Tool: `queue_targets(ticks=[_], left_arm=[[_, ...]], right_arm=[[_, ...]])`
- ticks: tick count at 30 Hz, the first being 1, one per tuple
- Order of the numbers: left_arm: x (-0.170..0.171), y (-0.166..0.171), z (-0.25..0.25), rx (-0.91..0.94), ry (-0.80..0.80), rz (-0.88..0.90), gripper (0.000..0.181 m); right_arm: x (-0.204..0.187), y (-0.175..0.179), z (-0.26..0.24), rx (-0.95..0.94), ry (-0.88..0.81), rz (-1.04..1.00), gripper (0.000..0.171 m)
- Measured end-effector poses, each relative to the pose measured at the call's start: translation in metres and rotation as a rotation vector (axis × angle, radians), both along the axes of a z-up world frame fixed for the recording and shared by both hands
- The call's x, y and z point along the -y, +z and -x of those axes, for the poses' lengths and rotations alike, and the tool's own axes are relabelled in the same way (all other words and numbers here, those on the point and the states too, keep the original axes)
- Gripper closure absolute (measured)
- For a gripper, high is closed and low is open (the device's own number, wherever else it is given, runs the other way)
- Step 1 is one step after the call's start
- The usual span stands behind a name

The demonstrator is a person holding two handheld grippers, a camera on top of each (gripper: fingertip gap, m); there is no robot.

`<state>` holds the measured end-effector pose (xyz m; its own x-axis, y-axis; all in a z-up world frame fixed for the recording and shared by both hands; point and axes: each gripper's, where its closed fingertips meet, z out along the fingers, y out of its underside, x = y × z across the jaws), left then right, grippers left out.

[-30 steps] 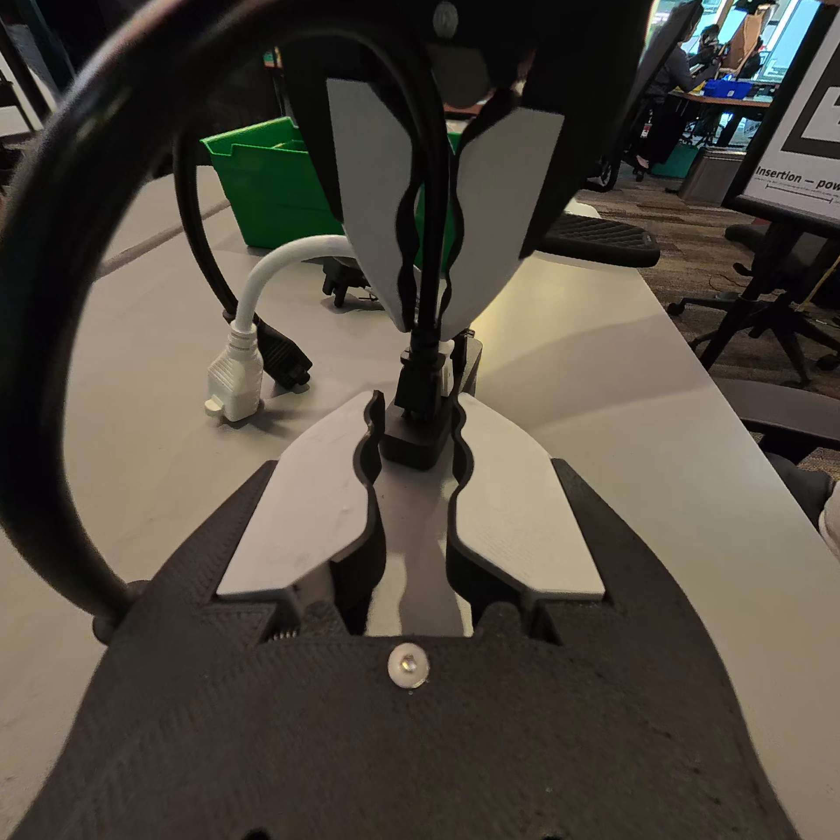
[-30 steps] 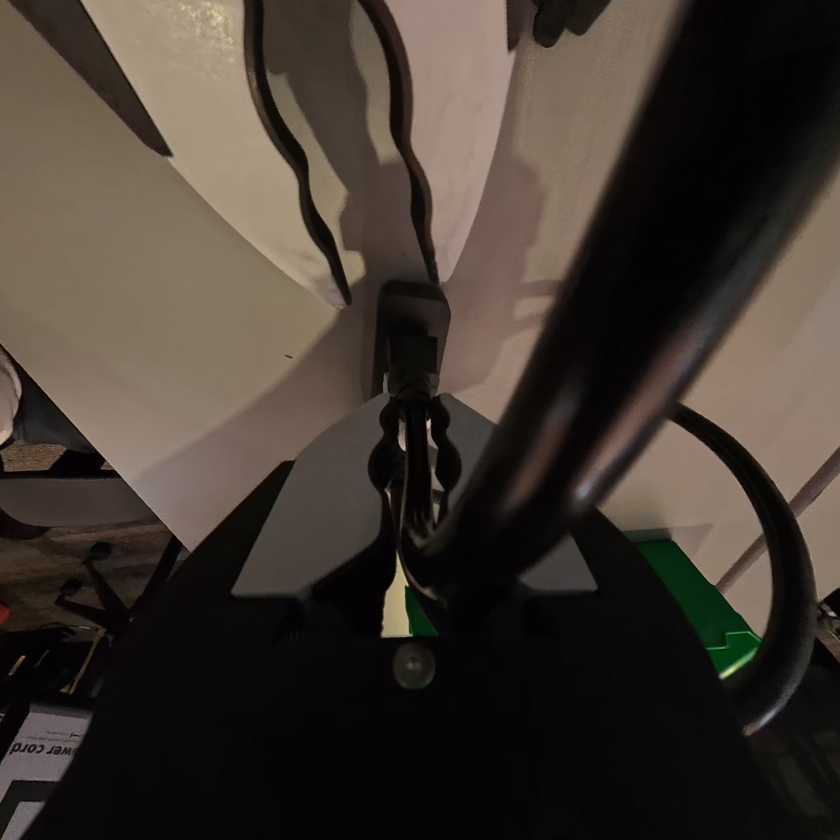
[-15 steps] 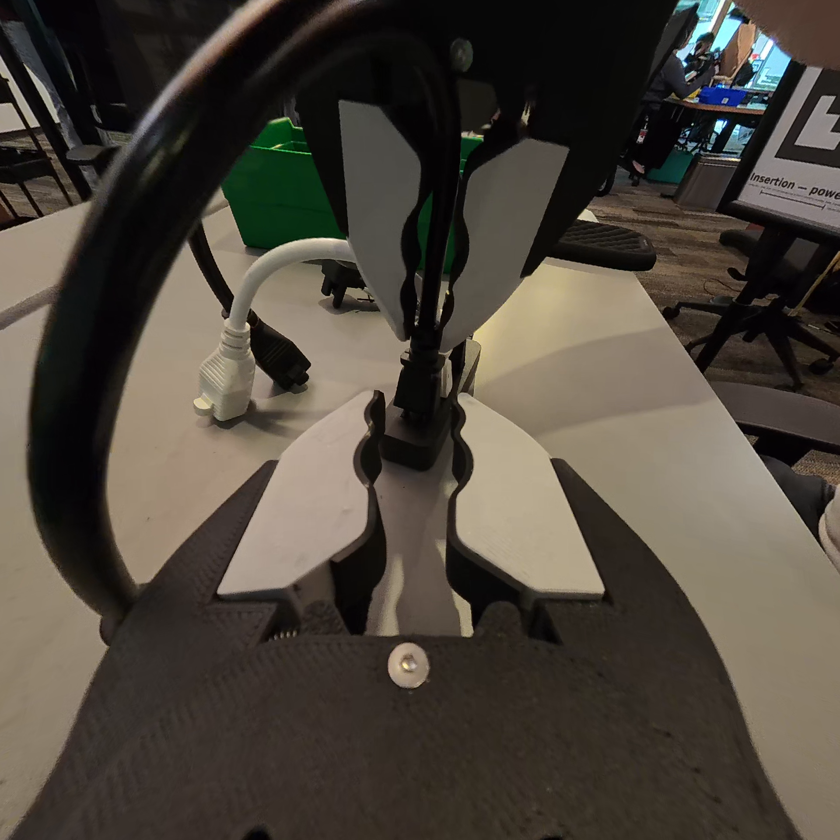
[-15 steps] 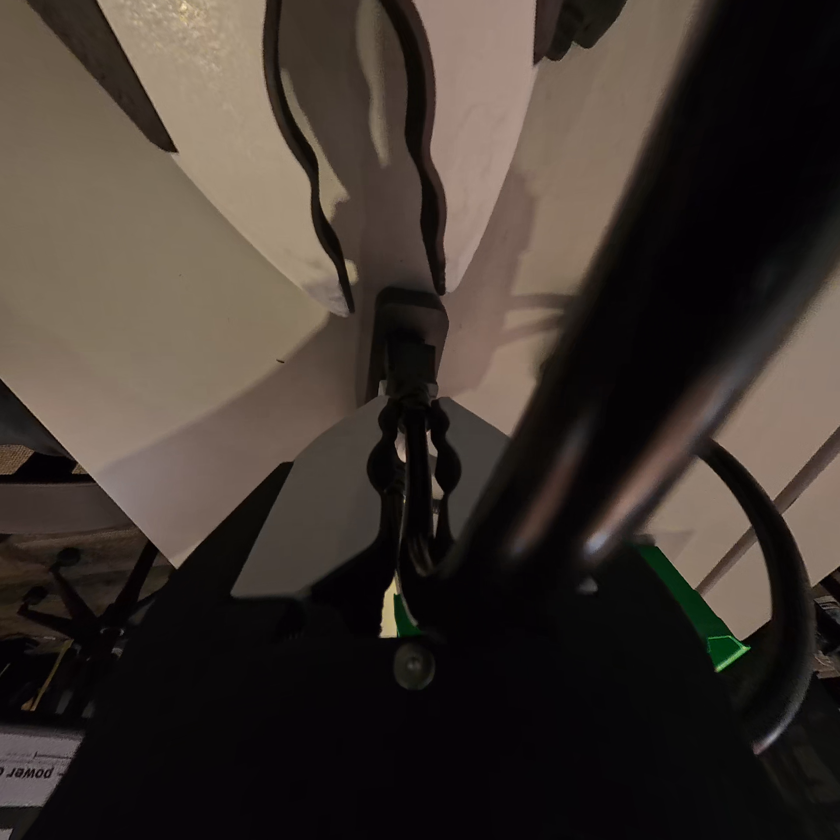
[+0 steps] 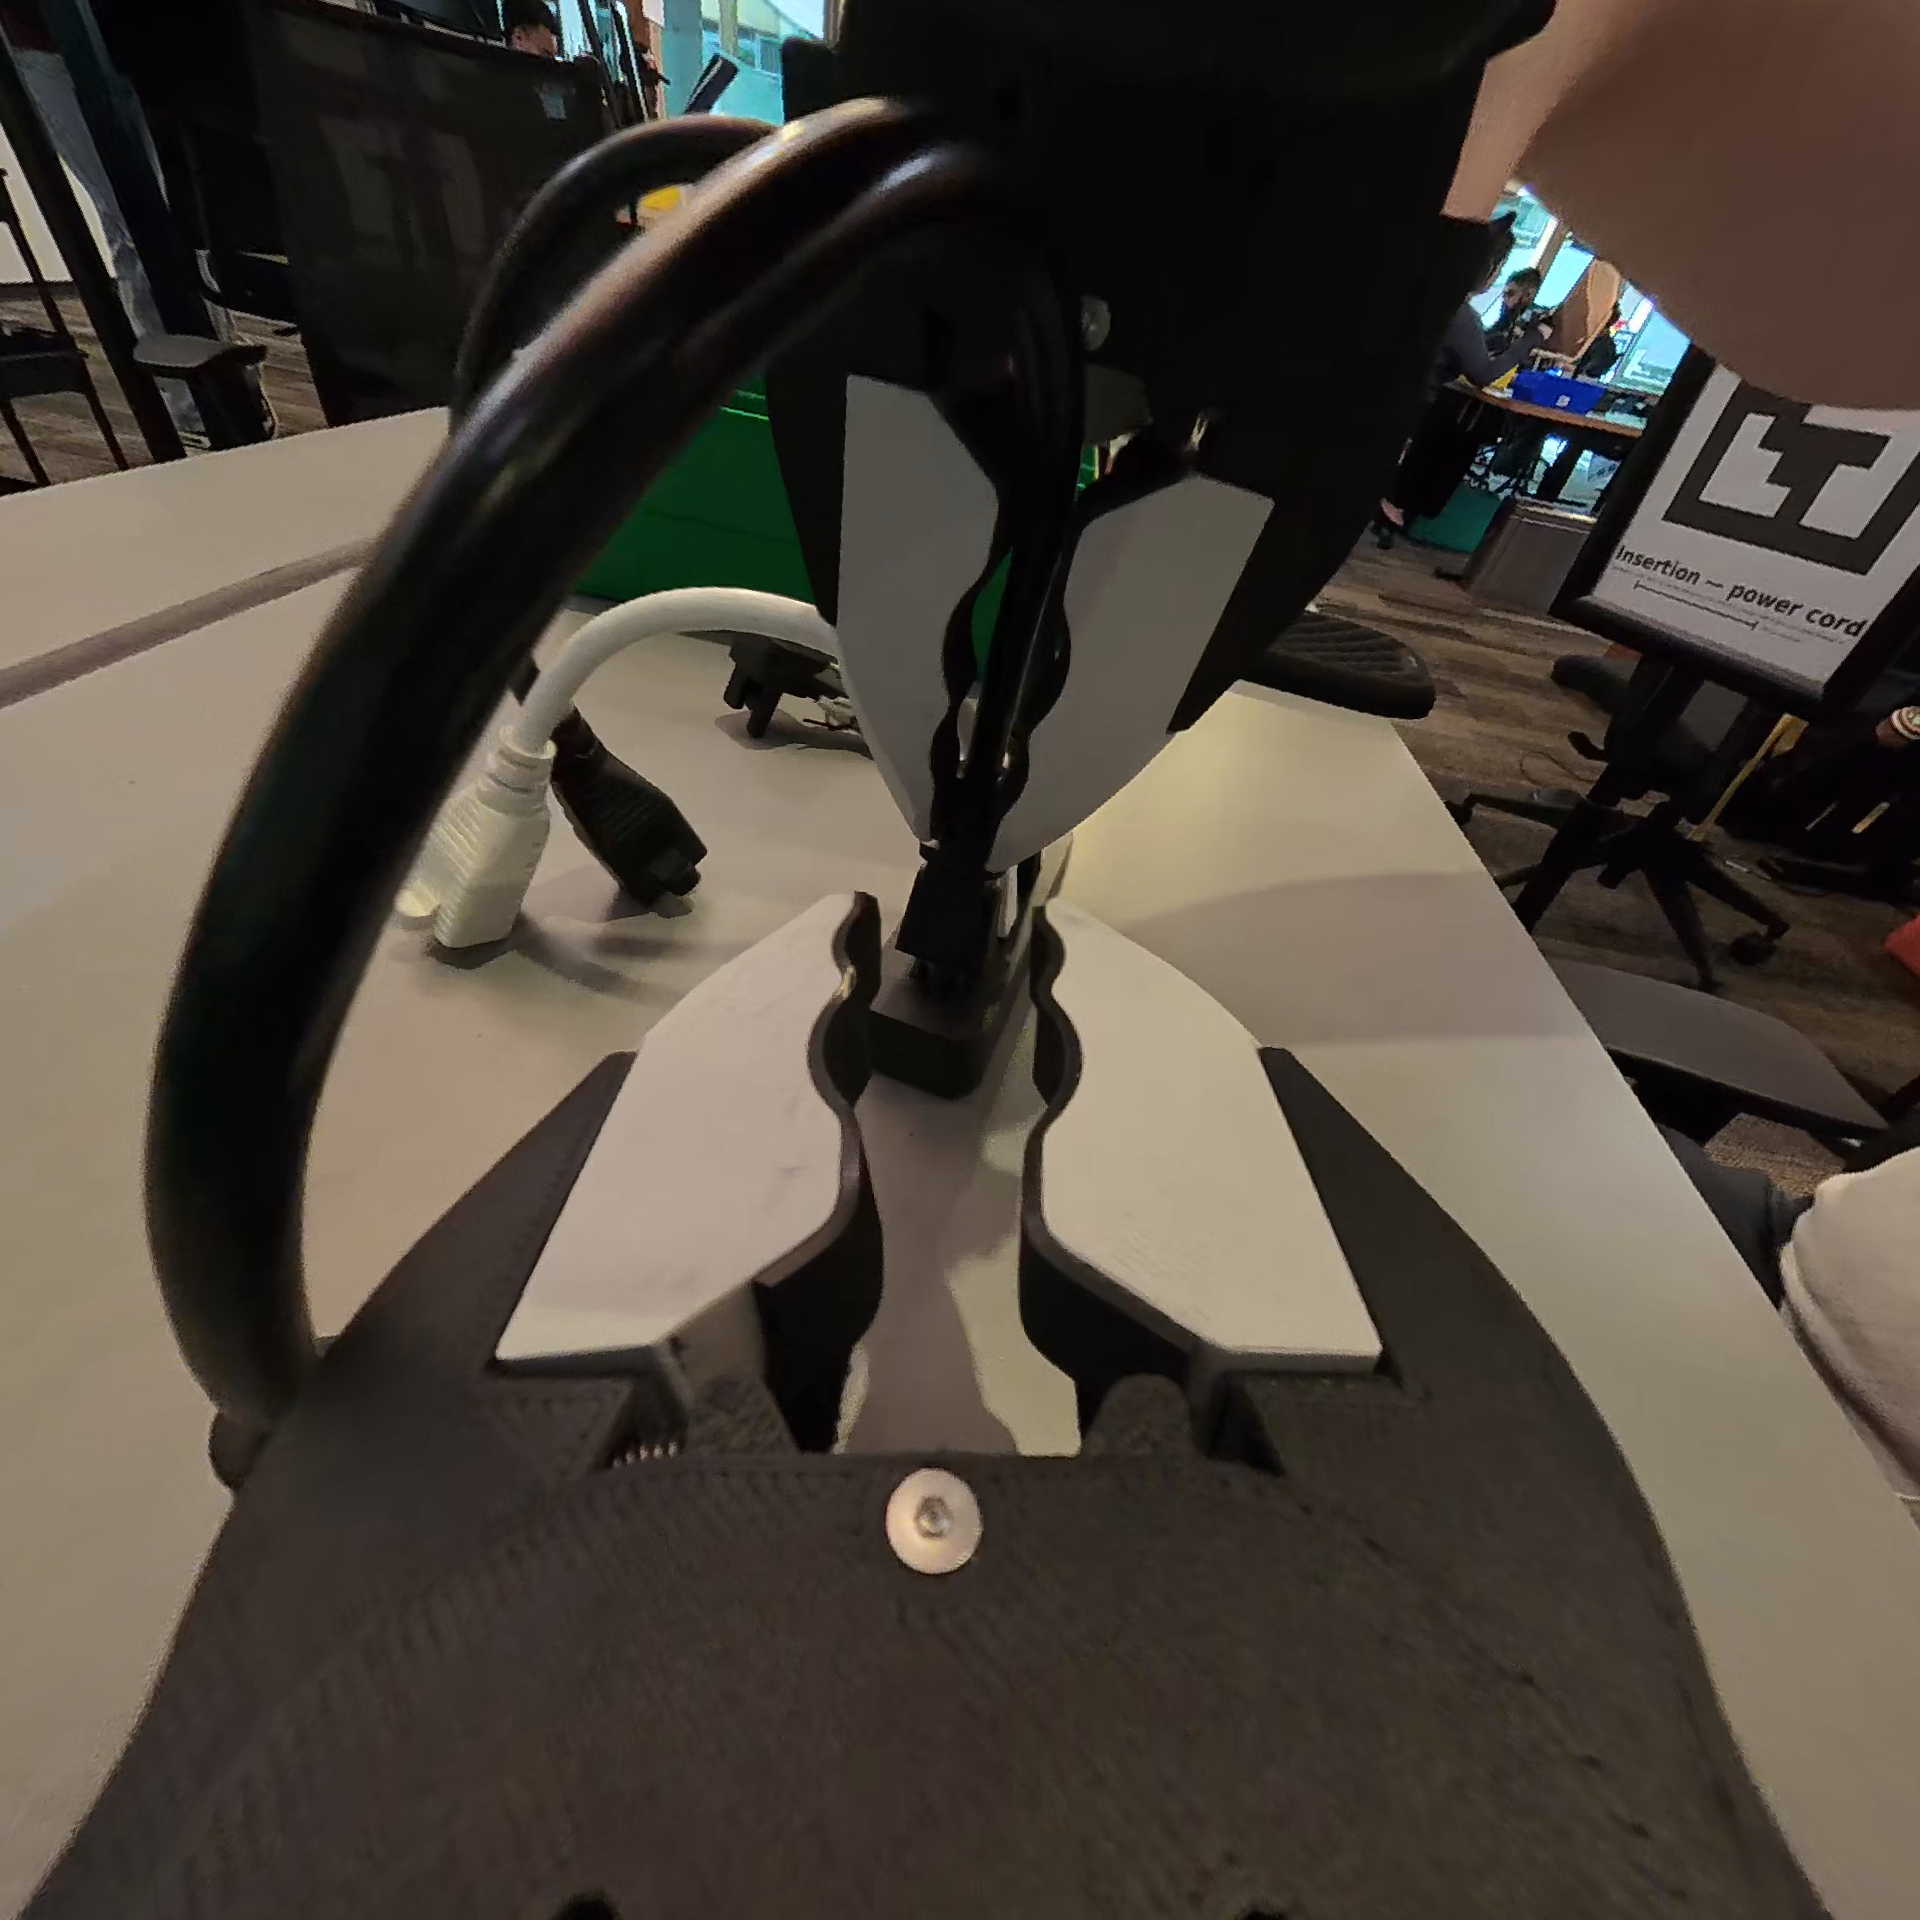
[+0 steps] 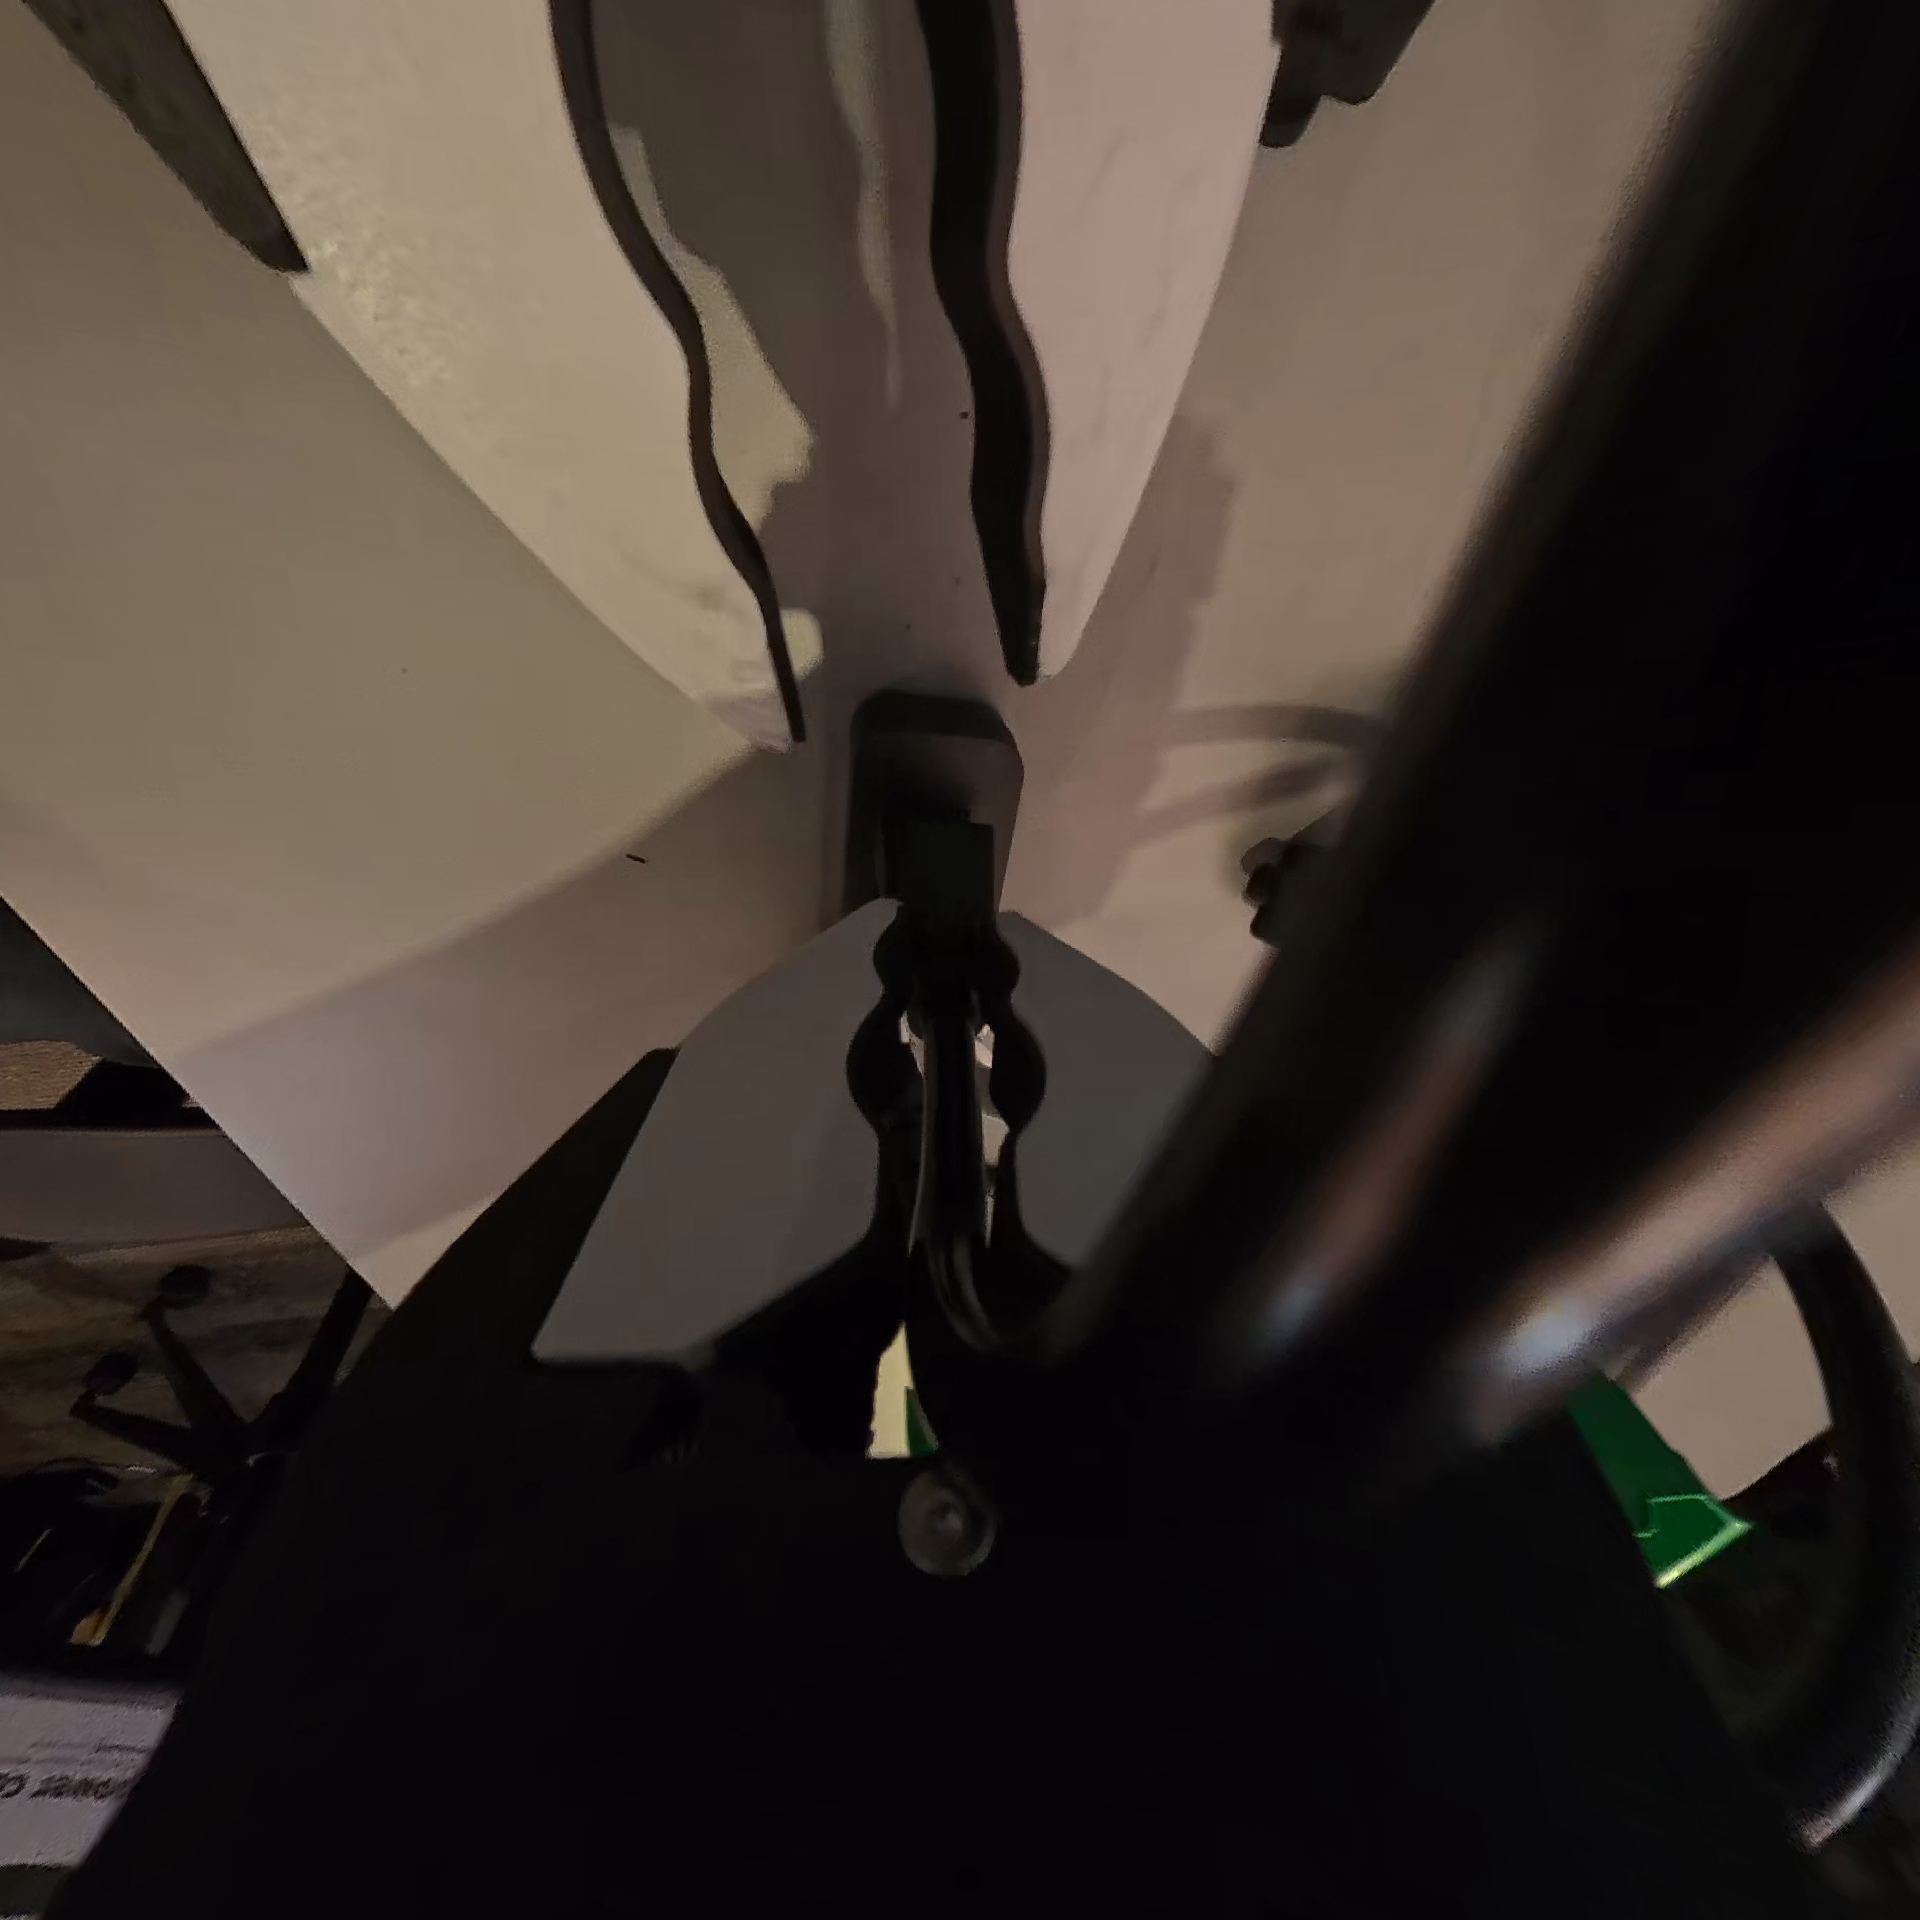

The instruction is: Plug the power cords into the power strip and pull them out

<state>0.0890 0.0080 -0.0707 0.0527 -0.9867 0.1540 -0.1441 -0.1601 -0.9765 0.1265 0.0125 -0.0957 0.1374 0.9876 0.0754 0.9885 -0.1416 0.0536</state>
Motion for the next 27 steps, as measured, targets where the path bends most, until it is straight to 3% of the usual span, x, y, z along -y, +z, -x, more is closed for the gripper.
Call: queue_targets(ticks=[4,7,9,14,16,18,27], left_arm=[[0.003,-0.003,-0.002,-0.021,-0.014,-0.007,0.155],[0.005,-0.006,-0.004,-0.042,-0.024,-0.015,0.155],[0.005,-0.006,-0.004,-0.043,-0.027,-0.018,0.155],[0.005,-0.005,-0.003,-0.034,-0.030,-0.003,0.155],[0.005,-0.005,-0.004,-0.037,-0.030,-0.008,0.155],[0.006,-0.005,-0.004,-0.039,-0.031,-0.020,0.155],[0.007,-0.006,-0.004,-0.046,-0.035,-0.027,0.155]], right_arm=[[0.001,0.010,0.006,-0.080,0.021,-0.022,0.148],[-0.005,0.041,0.022,-0.165,0.047,-0.111,0.138],[-0.004,0.048,0.018,-0.141,0.048,-0.105,0.125],[-0.008,0.013,-0.017,0.091,0.098,-0.082,0.133],[-0.009,0.009,-0.013,0.076,0.106,-0.076,0.136],[-0.001,0.008,-0.011,0.040,0.057,0.009,0.152],[0.003,0.006,-0.013,0.026,-0.020,0.006,0.154]])
